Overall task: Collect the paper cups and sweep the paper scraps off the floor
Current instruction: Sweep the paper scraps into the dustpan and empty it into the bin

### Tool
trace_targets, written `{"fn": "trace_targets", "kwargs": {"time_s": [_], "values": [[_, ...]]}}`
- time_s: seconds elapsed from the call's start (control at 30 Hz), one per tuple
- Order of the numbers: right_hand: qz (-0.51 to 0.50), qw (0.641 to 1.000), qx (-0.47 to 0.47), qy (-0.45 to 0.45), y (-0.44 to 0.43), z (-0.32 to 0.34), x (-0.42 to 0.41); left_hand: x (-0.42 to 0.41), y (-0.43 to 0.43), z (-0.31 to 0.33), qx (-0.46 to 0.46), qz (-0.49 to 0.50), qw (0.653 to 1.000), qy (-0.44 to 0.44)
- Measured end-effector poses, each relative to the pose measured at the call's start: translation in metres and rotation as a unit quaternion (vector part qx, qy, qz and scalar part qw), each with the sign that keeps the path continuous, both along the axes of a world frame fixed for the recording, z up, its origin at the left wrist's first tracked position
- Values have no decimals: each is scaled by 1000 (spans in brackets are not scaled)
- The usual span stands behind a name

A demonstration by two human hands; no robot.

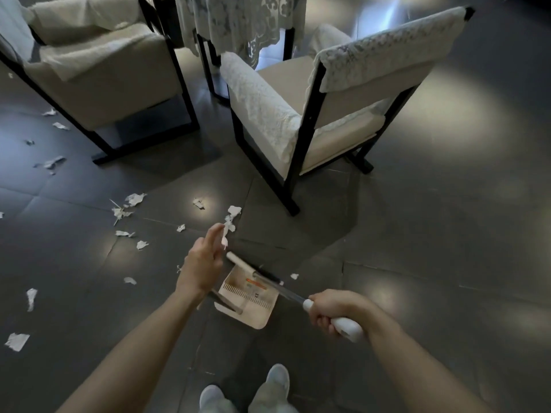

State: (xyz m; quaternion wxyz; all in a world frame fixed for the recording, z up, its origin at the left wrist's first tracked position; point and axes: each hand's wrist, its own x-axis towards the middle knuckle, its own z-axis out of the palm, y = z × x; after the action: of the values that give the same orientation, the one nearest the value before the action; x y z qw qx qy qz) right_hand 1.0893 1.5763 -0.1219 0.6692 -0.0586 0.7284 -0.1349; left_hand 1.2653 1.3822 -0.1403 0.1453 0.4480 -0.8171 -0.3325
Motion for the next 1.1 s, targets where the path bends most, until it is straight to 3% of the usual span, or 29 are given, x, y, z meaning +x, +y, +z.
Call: {"fn": "trace_targets", "kwargs": {"time_s": [0.23, 0.5, 0.67, 0.8, 1.1], "values": [[-75, 996, -6, -41, 18, 39, 3, 19, 5, 1, 16, -30, 999, 9], [-170, 984, -26, 52, 31, 30, 25, 82, 12, 13, -7, -103, 994, 27], [-93, 985, -27, 140, 31, 2, 53, 118, 16, 11, -20, -175, 984, -12], [-146, 987, 1, 72, 26, -10, 91, 130, 16, 1, -23, -115, 993, 5], [-137, 987, 46, -67, -7, 33, 136, 140, 2, -5, -15, -74, 997, -2]]}}
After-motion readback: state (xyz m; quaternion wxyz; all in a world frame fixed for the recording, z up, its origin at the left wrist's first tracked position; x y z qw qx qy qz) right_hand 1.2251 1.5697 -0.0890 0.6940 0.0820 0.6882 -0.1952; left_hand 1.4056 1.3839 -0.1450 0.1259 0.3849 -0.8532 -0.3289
